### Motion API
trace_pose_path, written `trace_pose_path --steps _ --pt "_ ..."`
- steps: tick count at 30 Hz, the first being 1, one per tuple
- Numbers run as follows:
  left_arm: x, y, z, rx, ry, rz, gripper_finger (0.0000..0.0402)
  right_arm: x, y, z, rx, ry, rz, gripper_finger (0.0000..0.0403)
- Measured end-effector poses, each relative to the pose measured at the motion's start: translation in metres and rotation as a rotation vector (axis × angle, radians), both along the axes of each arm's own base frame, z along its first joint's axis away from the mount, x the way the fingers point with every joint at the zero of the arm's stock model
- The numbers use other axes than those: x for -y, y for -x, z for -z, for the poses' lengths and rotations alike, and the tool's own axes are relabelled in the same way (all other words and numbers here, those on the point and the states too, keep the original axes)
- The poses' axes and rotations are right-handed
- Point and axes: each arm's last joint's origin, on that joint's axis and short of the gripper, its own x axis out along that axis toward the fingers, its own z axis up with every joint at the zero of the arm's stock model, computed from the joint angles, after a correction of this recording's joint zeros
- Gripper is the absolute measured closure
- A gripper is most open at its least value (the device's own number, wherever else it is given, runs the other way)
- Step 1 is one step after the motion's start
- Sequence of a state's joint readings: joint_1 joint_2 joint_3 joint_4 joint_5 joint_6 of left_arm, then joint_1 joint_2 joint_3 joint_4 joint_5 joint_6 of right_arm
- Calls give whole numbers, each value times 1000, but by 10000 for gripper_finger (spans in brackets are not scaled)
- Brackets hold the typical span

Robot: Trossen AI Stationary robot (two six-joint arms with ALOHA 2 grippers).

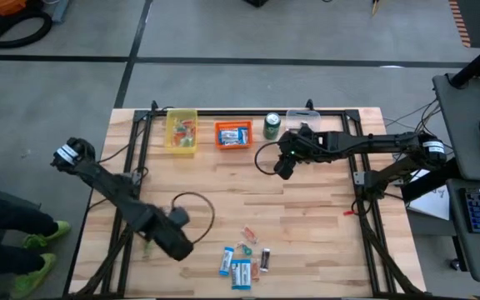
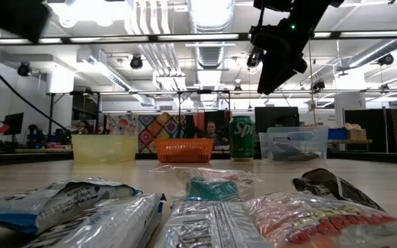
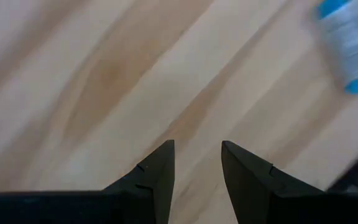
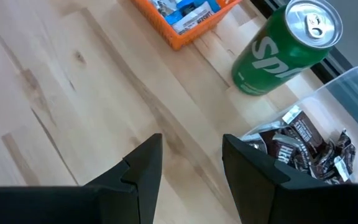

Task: Organize candy in baskets
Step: Put the green gummy into the yellow bin

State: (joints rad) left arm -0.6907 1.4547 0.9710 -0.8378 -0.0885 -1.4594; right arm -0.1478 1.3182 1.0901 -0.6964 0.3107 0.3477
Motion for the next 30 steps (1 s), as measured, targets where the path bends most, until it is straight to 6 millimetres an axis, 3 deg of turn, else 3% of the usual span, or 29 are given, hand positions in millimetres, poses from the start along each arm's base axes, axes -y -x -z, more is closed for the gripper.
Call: trace_pose_path --steps 6,12,24,30 --pt "21 26 20 -301 24 -193 287 0 0 0 6 2 1 248" --pt "32 35 36 -475 14 -242 287 0 -2 -1 19 4 1 248" --pt "35 33 63 -567 -101 -210 288 0 -2 -1 29 4 0 248" --pt "35 35 72 -597 -145 -211 309 0 -2 -1 29 3 -1 248"
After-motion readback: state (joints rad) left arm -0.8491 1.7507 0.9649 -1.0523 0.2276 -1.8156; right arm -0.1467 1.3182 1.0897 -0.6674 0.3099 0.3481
